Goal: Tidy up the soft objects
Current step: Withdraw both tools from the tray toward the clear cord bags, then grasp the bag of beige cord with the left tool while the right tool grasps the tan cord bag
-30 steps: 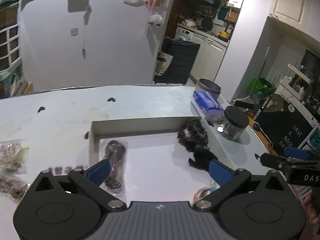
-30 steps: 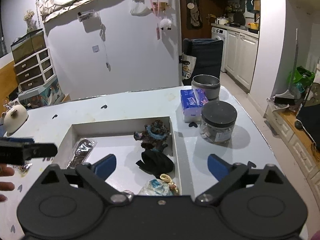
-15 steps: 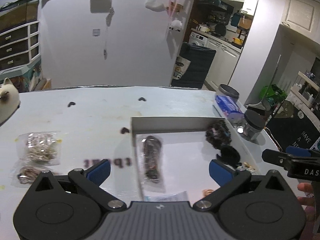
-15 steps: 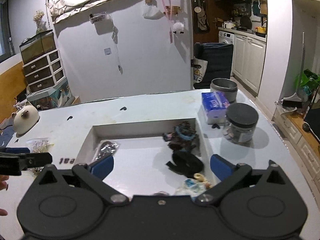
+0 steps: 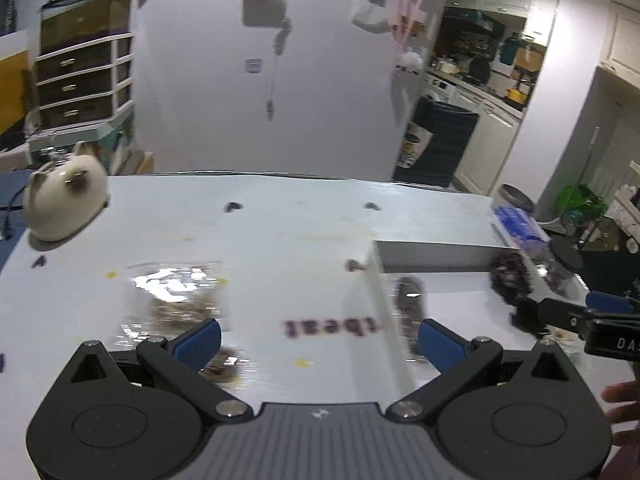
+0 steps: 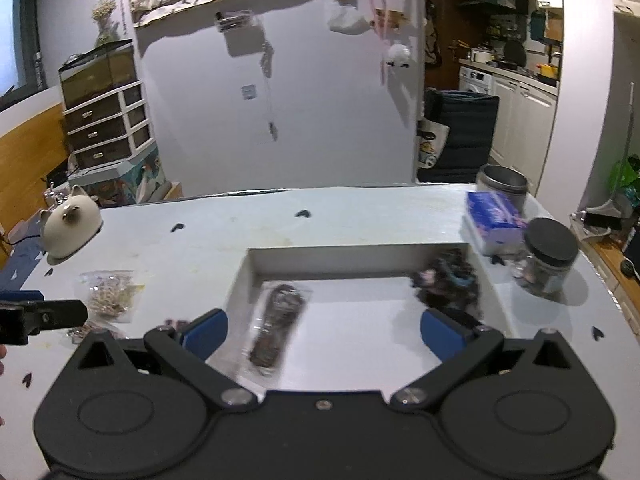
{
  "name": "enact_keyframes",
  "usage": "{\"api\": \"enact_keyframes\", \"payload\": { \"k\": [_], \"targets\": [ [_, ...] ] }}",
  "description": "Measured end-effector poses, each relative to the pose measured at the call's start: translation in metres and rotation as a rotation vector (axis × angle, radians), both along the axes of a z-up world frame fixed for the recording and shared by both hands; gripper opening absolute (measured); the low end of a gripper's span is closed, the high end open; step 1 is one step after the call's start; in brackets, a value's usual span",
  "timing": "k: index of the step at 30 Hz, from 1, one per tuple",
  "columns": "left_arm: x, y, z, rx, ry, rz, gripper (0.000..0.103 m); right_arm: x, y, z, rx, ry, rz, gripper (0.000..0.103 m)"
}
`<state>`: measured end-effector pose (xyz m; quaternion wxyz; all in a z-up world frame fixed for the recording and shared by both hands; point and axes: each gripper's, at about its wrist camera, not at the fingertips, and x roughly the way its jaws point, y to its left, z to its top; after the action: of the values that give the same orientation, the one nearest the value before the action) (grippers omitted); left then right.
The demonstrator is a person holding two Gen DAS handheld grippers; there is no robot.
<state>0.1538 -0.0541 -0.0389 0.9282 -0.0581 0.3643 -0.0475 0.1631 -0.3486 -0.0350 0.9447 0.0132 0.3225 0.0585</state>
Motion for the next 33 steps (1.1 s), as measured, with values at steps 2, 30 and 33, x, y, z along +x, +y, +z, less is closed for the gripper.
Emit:
{"api": "enact_keyframes", "payload": {
  "k": [2, 30, 33],
  "targets": [
    [0.001, 0.015, -0.002, 0.005, 0.000, 0.013, 0.103, 0.003, 0.016, -0.002, 0.005, -0.001, 0.016, 0.103],
    [0.129, 0.136, -0.064, -0.075, 0.089, -0.112, 0.068, 0.058, 0.202, -0.061, -0.064, 0.158, 0.380, 0.038],
    [0.151, 0.142, -0.077, -0.063, 0.122, -0.148, 0.068, 0.064, 0.214, -0.067, -0.069, 0.176, 0.422, 0.037]
  ]
}}
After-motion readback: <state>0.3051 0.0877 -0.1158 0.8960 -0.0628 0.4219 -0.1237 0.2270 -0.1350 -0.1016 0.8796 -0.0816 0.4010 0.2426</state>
